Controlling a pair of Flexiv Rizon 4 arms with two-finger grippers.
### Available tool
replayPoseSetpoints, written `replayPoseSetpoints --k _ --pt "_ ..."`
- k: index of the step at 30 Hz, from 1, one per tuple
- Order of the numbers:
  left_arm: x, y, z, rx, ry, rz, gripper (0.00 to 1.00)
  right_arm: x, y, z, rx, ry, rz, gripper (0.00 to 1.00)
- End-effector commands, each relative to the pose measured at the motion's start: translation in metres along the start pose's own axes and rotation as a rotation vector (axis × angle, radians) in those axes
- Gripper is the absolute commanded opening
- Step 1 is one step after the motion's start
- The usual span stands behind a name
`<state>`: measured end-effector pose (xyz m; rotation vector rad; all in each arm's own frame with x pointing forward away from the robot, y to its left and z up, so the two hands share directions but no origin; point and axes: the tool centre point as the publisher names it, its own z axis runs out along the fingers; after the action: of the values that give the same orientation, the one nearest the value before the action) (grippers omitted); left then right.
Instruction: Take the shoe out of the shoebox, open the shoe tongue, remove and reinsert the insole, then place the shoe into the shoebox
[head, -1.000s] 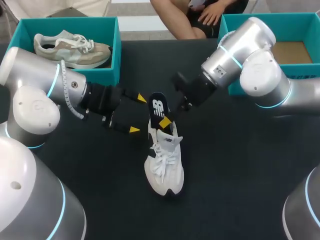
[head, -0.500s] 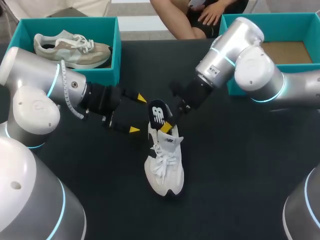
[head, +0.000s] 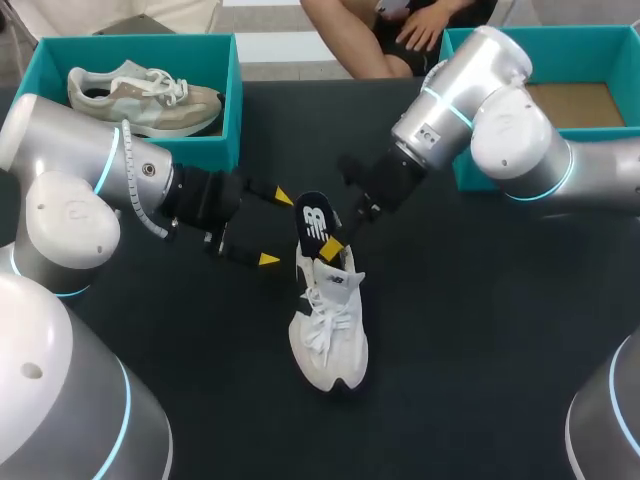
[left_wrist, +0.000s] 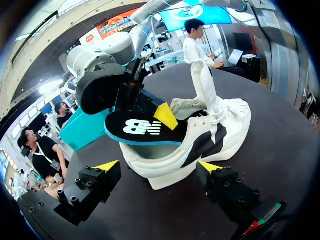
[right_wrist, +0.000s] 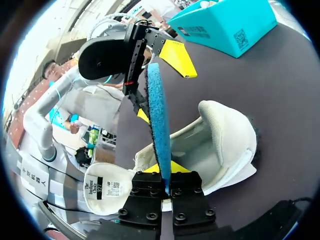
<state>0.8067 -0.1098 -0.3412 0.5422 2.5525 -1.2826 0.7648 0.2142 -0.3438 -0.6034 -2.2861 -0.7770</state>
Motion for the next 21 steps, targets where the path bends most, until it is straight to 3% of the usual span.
replayPoseSetpoints --k 1,15,21 --pt "0.0004 -0.0006 0.0005 -0.004 0.000 0.000 1.00 0.0048 0.0017 -0.0048 -0.006 -0.015 -0.003 0.00" --pt "0.0004 -0.0006 0.0005 -0.004 0.000 0.000 1.00 0.0037 0.0005 -0.0085 -0.103 -0.022 0.013 0.00" --pt "0.0004 -0.0006 0.0005 -0.004 0.000 0.000 1.00 0.0012 0.0092 -0.0103 -0.107 -0.028 -0.003 0.00"
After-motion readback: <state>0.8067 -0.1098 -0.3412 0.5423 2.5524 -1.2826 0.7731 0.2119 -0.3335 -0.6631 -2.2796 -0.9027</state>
